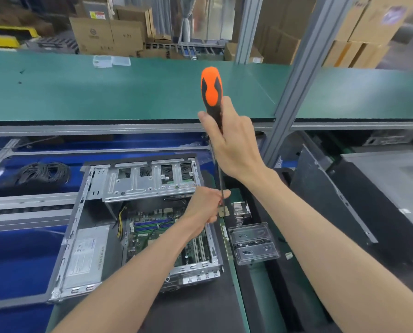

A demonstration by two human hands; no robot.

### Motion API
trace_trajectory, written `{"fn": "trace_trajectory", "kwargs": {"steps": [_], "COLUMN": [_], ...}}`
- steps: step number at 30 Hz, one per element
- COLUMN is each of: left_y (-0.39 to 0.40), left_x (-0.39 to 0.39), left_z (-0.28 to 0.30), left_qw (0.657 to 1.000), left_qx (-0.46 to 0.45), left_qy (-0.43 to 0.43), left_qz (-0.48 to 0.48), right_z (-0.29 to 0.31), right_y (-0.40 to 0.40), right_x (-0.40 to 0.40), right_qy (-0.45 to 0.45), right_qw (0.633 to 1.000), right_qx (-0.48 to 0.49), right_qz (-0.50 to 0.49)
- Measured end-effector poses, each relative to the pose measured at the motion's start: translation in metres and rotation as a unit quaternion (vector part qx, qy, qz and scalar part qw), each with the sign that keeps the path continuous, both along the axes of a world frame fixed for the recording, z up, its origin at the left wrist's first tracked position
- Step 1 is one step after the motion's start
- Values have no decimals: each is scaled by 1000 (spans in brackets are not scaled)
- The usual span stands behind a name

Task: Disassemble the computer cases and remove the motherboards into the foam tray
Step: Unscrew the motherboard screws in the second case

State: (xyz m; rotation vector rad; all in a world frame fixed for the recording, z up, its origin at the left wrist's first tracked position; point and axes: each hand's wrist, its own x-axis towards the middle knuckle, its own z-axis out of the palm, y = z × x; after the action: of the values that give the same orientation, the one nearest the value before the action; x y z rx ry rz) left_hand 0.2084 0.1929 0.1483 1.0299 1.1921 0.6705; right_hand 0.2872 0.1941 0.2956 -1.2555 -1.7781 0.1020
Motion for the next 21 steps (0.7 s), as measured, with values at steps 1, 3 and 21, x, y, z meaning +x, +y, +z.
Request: {"fn": "trace_trajectory", "kwargs": {"steps": [1,3,21], "left_y": [-1,1,9], "left_x": [6,12,90], "left_z": [1,2,-62], "left_qw": [1000,999,956], "left_qx": [13,27,-76], "left_qy": [20,32,196], "left_qz": [-17,-10,-204], "right_z": [-1,-5,-144], "right_y": [1,3,-2], "right_x": [3,9,117], "right_qy": [-7,-28,-63], "right_qw": [1000,999,957], "right_qx": [-2,-14,-228], "right_qz": [-1,-9,-166]}}
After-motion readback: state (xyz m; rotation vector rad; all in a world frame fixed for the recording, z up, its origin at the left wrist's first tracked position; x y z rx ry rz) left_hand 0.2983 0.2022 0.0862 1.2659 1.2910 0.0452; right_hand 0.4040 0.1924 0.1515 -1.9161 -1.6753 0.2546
